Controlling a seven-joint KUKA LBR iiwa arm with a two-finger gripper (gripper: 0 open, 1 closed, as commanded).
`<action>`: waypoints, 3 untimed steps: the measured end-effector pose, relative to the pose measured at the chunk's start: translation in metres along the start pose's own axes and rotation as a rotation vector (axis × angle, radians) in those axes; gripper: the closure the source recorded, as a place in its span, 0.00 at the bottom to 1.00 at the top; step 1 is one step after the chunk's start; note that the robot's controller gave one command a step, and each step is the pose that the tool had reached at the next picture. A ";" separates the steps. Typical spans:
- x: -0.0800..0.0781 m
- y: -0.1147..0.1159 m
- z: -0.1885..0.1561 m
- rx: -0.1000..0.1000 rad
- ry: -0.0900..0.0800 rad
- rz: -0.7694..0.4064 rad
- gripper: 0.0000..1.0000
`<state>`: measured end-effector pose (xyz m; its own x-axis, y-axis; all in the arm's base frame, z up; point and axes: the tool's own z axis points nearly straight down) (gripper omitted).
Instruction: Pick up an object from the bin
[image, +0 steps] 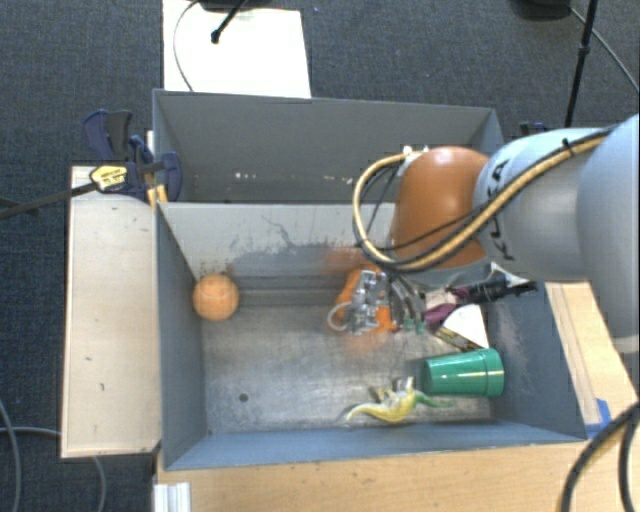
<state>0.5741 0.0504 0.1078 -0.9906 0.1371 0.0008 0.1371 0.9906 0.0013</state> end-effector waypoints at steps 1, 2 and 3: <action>-0.002 0.007 -0.047 0.001 0.001 -0.004 1.00; -0.005 0.008 -0.083 -0.001 -0.007 -0.003 1.00; 0.003 0.002 -0.080 0.000 -0.002 -0.016 1.00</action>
Offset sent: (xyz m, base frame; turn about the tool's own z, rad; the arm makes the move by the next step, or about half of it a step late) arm 0.0142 0.0065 0.0342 0.0007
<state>0.5712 0.0529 0.1877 -0.9926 0.1216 -0.0017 0.1216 0.9926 0.0008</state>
